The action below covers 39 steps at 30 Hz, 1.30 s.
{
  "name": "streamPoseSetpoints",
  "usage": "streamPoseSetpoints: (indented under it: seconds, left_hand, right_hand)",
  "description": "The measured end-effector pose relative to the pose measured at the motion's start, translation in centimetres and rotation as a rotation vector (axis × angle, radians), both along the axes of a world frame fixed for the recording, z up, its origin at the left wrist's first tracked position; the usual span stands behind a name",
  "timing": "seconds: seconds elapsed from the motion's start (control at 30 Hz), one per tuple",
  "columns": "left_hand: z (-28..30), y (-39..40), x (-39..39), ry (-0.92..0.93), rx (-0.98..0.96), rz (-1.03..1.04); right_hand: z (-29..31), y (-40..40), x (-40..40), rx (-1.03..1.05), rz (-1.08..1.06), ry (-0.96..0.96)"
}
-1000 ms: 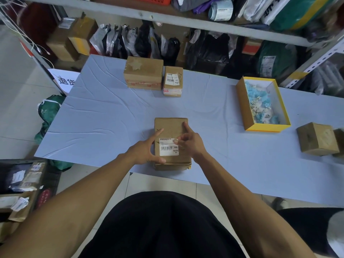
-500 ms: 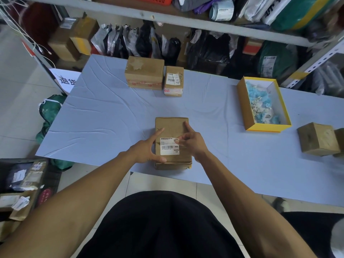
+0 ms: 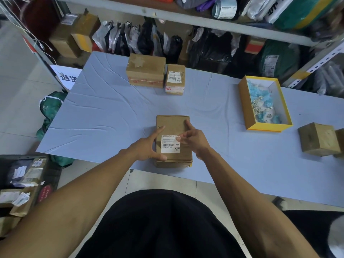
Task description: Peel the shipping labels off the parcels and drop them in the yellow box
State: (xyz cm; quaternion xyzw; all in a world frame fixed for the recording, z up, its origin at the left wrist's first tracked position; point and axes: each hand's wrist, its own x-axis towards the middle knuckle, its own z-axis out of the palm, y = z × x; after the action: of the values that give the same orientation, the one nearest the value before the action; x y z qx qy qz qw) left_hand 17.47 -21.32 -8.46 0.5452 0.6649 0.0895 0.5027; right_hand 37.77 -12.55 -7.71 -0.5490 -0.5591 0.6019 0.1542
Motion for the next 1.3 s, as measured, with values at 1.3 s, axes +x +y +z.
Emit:
streamPoseSetpoints:
  seconds: [1.3]
  left_hand:
    - [-0.5,0.0,0.4,-0.056,0.026,0.038]
  right_hand:
    - [1.3,0.1,-0.1,-0.159,-0.184,0.260]
